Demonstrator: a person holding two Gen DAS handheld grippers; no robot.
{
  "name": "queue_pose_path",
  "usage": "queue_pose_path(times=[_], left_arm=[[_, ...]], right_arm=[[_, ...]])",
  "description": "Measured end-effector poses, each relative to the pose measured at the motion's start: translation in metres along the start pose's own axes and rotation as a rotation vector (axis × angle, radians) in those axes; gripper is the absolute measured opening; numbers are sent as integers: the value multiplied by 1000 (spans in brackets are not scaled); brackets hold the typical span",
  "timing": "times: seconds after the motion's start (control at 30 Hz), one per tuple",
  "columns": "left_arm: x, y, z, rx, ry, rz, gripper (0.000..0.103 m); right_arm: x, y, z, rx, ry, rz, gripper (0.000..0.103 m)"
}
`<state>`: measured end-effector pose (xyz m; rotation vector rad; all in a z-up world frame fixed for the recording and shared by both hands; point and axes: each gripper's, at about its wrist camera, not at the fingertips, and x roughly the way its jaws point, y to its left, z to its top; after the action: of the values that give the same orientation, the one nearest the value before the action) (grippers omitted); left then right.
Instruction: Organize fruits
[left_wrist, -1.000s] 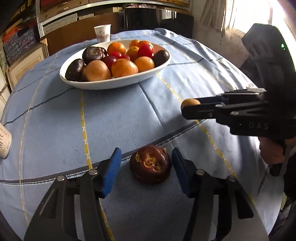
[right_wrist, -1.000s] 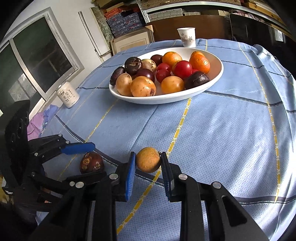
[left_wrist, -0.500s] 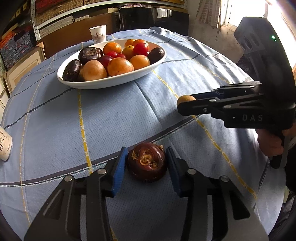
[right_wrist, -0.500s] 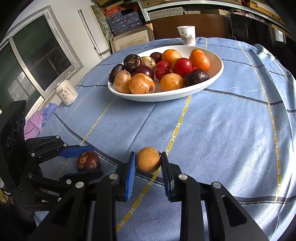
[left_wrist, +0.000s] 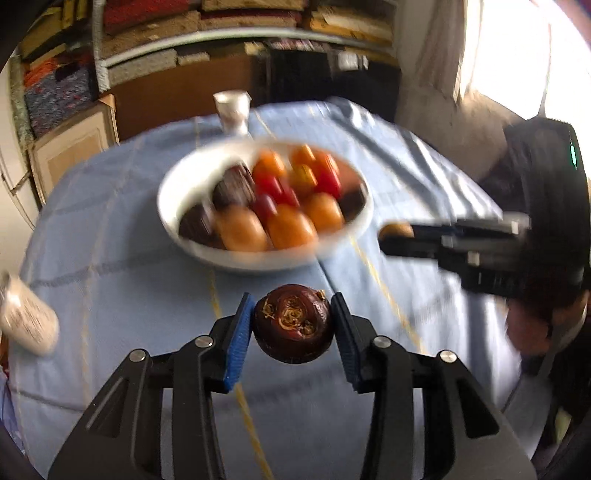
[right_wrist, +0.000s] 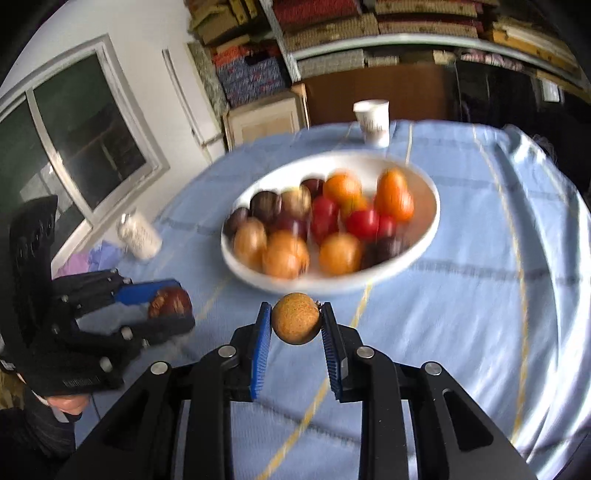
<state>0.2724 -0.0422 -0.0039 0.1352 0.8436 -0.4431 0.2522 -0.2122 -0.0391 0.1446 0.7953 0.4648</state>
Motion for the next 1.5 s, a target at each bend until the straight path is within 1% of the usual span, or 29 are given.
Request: queue_pose_path(times=[0.07, 0.17, 0.23, 0.33, 0.37, 0.4, 0.43, 0.47, 0.53, 0.6, 0.67, 0.77, 0.87, 0.97, 1.07, 1.13, 1.27, 1.4, 1.5], left_arm=[[0, 13, 25, -38, -39, 34, 42], [13, 29, 58, -103, -65, 47, 42], [28, 35, 76, -120, -62, 64, 42], [57, 41, 96, -127, -50, 138, 42], [63, 44, 100, -138, -46, 174, 54], [65, 46, 103, -154, -43, 206, 78], [63, 49, 104, -174, -50, 228, 88], [53, 50, 102, -197, -82, 236, 96], [39, 48, 97, -191, -112, 243, 97], [26, 43, 91, -170, -119, 277, 97], [10, 39, 81, -166, -135, 278, 98], [-9, 34, 61, -182, -158, 270, 98], [-20, 28, 34, -191, -158, 272, 98], [-27, 26, 8, -222, -165, 292, 98], [-30, 25, -13, -262, -164, 270, 98], [-28, 24, -27, -274, -150, 275, 98], [-22, 16, -43, -255, -116, 289, 98], [-20, 7, -50, -232, -103, 297, 98], [-20, 3, -53, -212, -104, 325, 98]], right_arm=[[4, -3, 17, 15, -44, 0, 27], [16, -10, 41, 44, -91, -9, 27], [32, -13, 55, 47, -95, -34, 27], [53, -17, 66, 37, -82, -76, 29], [57, -17, 68, 33, -77, -94, 40], [59, -18, 70, 36, -70, -120, 58], [57, -19, 69, 45, -72, -132, 67], [48, -18, 67, 55, -87, -136, 73], [35, -11, 65, 16, -101, -144, 77], [26, -3, 62, -32, -102, -200, 89], [13, 6, 56, -61, -123, -217, 93], [-5, 12, 41, -76, -132, -232, 95], [-19, 14, 22, -80, -136, -244, 96], [-27, 11, 7, -68, -132, -255, 97], [-31, 8, -11, -57, -132, -262, 97], [-31, 6, -25, -59, -114, -261, 98], [-37, 12, -41, -89, -119, -253, 98], [-48, 19, -50, -133, -168, -260, 99], [-51, 18, -54, -138, -173, -262, 99]])
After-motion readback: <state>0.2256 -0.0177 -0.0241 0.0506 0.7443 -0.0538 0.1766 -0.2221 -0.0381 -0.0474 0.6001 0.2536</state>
